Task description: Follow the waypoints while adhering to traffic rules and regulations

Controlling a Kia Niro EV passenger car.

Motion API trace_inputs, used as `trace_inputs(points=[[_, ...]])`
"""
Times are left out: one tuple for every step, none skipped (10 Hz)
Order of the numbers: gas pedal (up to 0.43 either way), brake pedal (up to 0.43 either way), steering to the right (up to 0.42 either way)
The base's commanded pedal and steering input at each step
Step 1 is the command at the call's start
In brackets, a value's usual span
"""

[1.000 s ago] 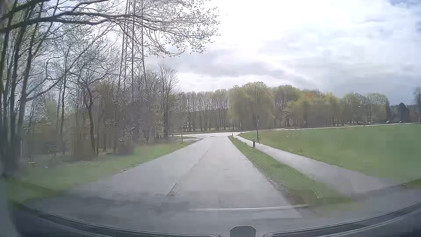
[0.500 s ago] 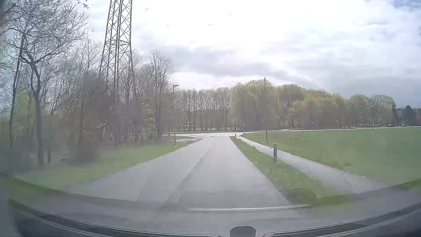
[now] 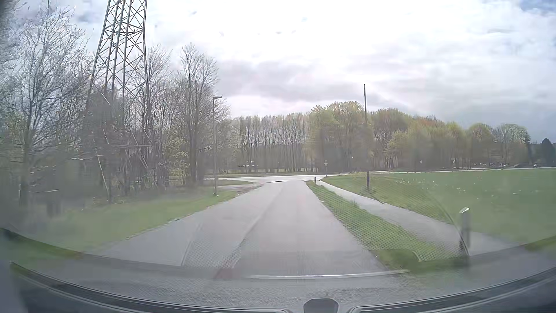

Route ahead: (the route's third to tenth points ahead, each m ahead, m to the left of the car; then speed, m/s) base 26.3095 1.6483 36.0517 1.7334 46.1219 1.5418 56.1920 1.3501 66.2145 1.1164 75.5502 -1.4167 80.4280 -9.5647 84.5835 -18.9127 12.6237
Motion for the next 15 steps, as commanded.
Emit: trace_inputs(points=[[0.02, 0.006, -0.003], [0.0, 0.006, -0.003], [0.0, 0.0, -0.003], [0.0, 0.0, -0.003], [0.0, 0.0, -0.003], [0.0, 0.0, -0.003], [0.0, 0.0, -0.003], [0.0, 0.0, -0.003], [0.0, 0.0, -0.003], [0.0, 0.0, -0.003], [0.0, 0.0, -0.001], [0.0, 0.0, 0.0], [0.0, 0.0, 0.0], [0.0, 0.0, 0.0], [0.0, 0.0, 0.0]])
